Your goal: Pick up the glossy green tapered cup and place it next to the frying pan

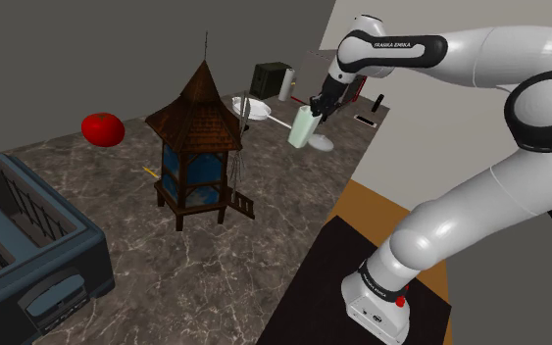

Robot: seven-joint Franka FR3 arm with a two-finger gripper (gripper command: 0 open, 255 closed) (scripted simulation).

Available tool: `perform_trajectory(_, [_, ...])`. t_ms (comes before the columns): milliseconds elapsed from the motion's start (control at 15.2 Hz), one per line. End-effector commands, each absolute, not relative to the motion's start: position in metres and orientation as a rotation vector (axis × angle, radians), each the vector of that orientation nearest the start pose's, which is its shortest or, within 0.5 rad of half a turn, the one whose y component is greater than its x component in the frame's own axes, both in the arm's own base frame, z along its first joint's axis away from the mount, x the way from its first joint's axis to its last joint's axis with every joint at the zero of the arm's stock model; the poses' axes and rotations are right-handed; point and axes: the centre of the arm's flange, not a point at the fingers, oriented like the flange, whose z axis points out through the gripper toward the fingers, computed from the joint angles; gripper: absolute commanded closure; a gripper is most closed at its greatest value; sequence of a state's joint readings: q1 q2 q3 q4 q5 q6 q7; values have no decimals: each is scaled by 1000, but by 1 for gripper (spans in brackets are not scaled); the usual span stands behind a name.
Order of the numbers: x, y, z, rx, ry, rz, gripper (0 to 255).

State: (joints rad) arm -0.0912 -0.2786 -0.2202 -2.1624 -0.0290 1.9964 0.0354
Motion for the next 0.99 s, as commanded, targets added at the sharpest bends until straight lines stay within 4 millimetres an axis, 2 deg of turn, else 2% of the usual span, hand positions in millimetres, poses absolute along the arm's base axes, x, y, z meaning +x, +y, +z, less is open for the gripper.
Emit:
perform_trajectory(0, [457, -157, 531, -3076, 514, -172, 255])
perform_trajectory(792, [457, -157, 593, -3076, 514, -172, 255])
perform_trajectory(924, [480, -167, 582, -3076, 514, -172, 255])
